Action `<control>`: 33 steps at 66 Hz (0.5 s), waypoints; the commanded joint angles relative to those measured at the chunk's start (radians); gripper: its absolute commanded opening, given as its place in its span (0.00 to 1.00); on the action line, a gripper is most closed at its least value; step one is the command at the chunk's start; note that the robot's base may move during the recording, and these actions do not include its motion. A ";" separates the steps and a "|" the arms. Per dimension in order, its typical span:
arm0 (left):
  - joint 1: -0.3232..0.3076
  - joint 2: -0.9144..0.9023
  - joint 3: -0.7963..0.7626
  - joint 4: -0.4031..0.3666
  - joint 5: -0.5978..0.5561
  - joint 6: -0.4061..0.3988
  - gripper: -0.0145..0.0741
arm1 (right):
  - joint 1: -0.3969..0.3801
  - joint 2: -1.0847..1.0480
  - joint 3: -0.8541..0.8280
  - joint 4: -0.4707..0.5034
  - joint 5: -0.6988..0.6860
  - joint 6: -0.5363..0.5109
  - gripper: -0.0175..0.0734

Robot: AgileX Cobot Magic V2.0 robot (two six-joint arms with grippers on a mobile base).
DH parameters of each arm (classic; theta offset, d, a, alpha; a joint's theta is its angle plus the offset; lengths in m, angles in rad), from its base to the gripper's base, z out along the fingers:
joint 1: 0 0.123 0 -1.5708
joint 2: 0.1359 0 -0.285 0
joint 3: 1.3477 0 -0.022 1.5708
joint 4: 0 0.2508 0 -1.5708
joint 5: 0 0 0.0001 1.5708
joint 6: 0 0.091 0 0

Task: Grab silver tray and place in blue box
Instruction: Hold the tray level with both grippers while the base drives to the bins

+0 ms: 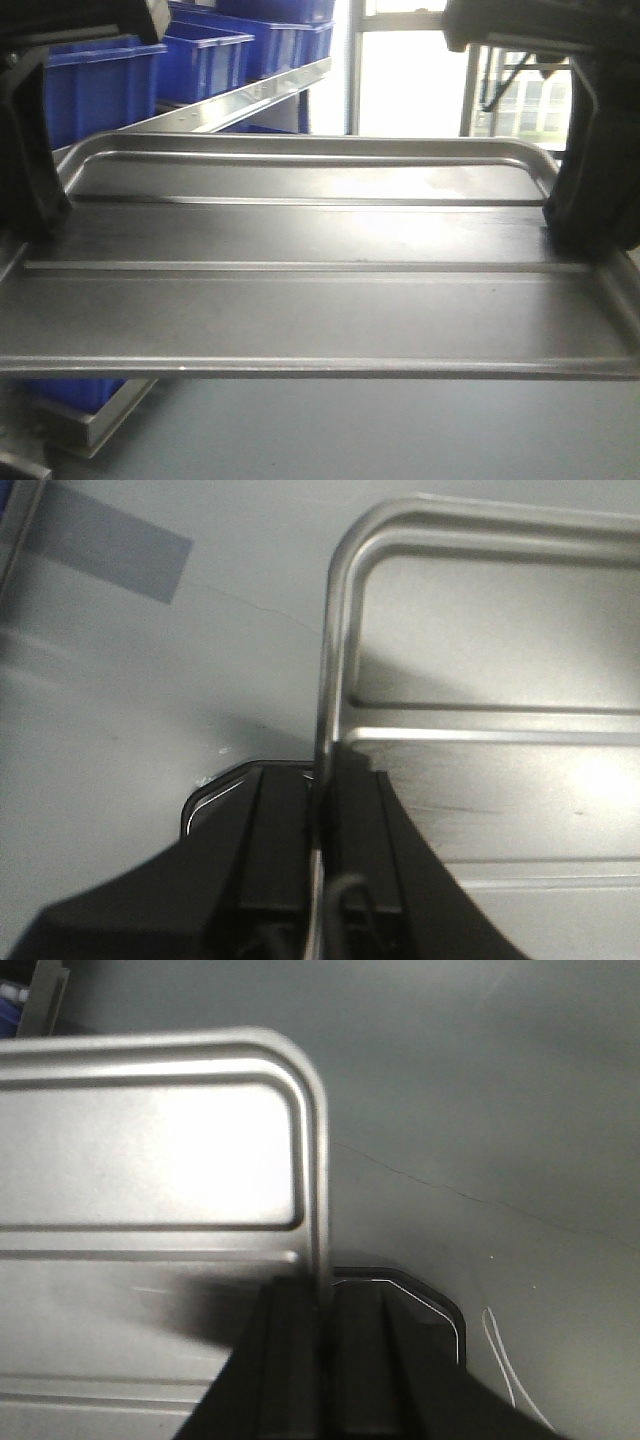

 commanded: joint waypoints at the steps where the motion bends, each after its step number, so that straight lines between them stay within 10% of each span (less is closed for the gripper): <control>1: -0.002 -0.027 -0.022 0.048 0.041 -0.005 0.16 | -0.004 -0.019 -0.022 -0.070 0.031 0.000 0.25; 33: -0.002 -0.027 -0.022 0.048 0.041 -0.005 0.16 | -0.004 -0.019 -0.022 -0.070 0.031 0.000 0.25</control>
